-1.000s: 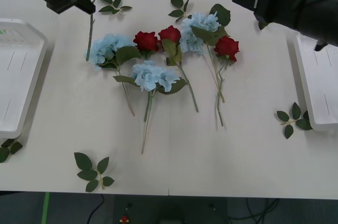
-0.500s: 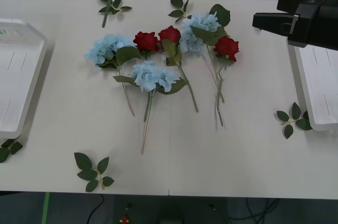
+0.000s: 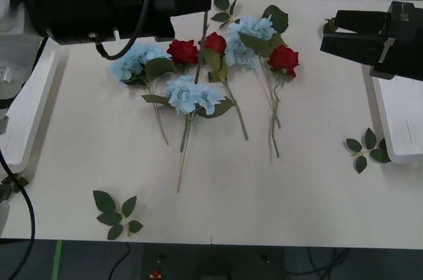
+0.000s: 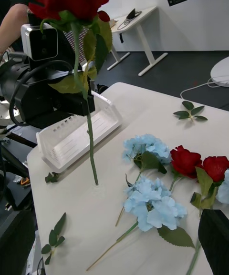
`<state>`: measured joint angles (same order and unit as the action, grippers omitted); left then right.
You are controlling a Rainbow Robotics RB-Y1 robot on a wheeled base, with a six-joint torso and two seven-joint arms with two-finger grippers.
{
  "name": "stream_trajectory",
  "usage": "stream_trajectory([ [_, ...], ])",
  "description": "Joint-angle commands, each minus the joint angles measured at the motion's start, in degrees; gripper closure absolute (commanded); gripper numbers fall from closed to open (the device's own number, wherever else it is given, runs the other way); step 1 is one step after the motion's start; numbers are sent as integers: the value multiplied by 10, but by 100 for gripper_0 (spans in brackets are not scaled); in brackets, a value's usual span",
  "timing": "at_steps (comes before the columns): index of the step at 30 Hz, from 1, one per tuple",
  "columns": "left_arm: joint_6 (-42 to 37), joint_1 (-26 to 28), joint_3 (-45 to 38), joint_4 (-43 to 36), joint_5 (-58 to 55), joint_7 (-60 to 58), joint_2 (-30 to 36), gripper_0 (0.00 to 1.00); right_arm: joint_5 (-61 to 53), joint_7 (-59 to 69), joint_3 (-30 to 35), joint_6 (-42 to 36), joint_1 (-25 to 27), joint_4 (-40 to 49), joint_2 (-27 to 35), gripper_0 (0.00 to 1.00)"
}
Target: Place the red flowers into the right box and the blue flowers into the left box. If a person shows an open palm, hand one flower to the person first, then continue sorting.
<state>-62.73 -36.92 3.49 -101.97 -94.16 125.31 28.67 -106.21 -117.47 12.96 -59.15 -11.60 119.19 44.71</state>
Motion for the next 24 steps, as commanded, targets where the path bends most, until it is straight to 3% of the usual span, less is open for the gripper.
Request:
stream_trajectory([
  [1,36,-5,42,-21,8,-31,-15,100,-1,-59,-5,2,0,3,9,0],
  [13,259,-53,228,3,-71,-34,-18,100,-1,-130,-97,34,-26,-48,18,0],
  [24,289,-66,247,4,-104,-26,-25,100,-2,-136,-185,122,-33,-56,46,0],
])
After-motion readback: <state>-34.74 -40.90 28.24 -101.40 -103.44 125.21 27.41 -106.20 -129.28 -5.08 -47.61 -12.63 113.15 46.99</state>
